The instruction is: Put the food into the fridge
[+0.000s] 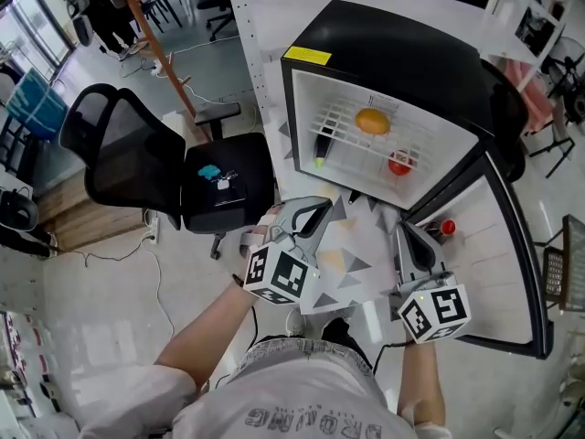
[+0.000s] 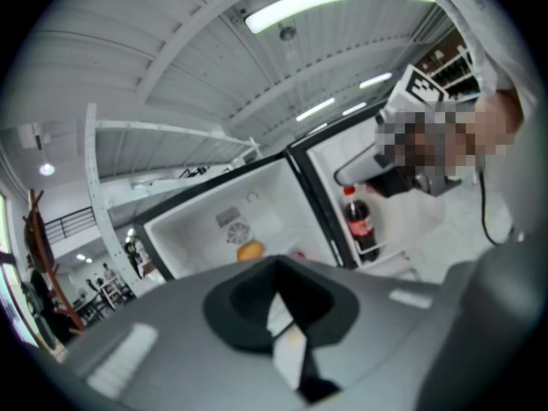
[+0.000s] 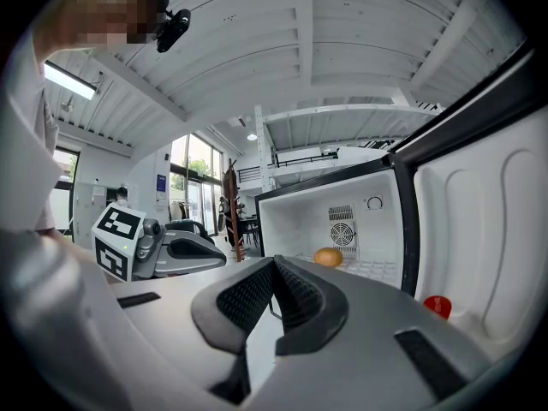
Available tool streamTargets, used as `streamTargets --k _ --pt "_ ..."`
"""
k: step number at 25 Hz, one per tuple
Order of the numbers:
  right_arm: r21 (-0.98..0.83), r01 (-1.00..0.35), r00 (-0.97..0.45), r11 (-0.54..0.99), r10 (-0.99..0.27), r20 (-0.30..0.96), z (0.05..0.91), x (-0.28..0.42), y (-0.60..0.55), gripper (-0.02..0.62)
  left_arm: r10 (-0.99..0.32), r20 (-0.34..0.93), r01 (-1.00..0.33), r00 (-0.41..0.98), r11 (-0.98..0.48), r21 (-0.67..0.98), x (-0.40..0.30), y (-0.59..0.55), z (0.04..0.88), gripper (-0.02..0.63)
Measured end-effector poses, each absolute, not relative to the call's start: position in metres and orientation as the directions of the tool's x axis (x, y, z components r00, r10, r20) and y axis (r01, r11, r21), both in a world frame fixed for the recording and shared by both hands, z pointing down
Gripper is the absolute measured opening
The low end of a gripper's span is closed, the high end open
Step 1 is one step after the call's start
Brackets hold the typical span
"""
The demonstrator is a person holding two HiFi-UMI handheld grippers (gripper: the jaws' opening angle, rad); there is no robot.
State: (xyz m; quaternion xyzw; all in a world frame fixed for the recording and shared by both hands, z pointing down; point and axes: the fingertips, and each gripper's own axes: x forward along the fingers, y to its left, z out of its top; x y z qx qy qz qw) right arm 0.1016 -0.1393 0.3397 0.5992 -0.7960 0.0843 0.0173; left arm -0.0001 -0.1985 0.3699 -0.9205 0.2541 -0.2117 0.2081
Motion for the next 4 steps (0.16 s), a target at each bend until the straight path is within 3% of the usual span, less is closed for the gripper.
streamTargets --k 4 --pt "-0.111 -0.956 -0.284 0.27 -0.95 0.134 0.3422 0.104 -0.1389 -0.008 -0.545 0.287 -0.394 0.788 -0.804 -0.446 0.0003 -0.1981 0.3736 0.006"
